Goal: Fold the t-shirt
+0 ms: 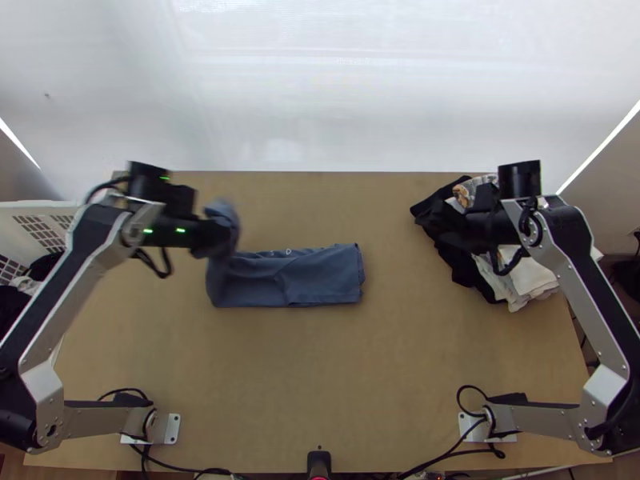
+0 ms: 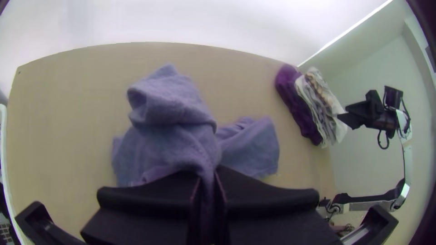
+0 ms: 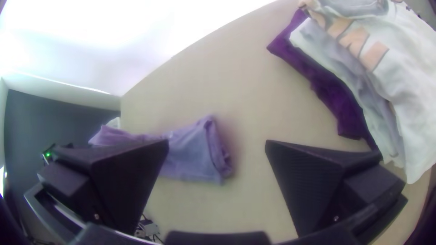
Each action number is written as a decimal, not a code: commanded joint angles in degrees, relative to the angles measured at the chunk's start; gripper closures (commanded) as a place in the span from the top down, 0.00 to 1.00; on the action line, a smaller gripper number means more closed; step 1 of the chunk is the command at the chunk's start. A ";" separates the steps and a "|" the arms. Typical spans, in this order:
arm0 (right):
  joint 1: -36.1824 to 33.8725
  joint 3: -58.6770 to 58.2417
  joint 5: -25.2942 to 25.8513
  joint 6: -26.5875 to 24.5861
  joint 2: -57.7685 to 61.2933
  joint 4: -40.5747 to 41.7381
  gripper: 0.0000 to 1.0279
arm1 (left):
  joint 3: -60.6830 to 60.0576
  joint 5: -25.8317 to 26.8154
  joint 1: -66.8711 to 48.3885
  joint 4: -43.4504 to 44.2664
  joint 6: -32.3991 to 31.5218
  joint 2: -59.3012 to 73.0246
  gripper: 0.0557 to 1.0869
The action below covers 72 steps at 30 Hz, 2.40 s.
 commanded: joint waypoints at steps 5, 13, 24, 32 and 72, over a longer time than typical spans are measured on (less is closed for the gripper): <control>-3.96 -2.60 -1.11 0.25 -3.67 -0.02 0.96 | 2.99 -4.36 -18.56 3.21 -6.49 9.22 0.03; -5.19 -4.36 -1.81 0.34 -5.95 -0.02 0.96 | 6.25 -5.68 -22.07 8.57 -9.21 17.04 0.03; -5.19 -6.20 -1.81 1.04 -7.27 -0.02 0.96 | 18.64 -5.76 -29.90 8.22 -11.59 27.41 0.03; -4.93 -7.17 -1.81 1.30 -8.59 0.07 0.96 | 25.05 -4.09 -32.27 4.44 -8.69 26.97 0.96; 30.05 8.65 22.10 -1.16 29.90 8.86 0.34 | 19.25 -0.05 -10.03 -4.26 -5.08 7.46 0.96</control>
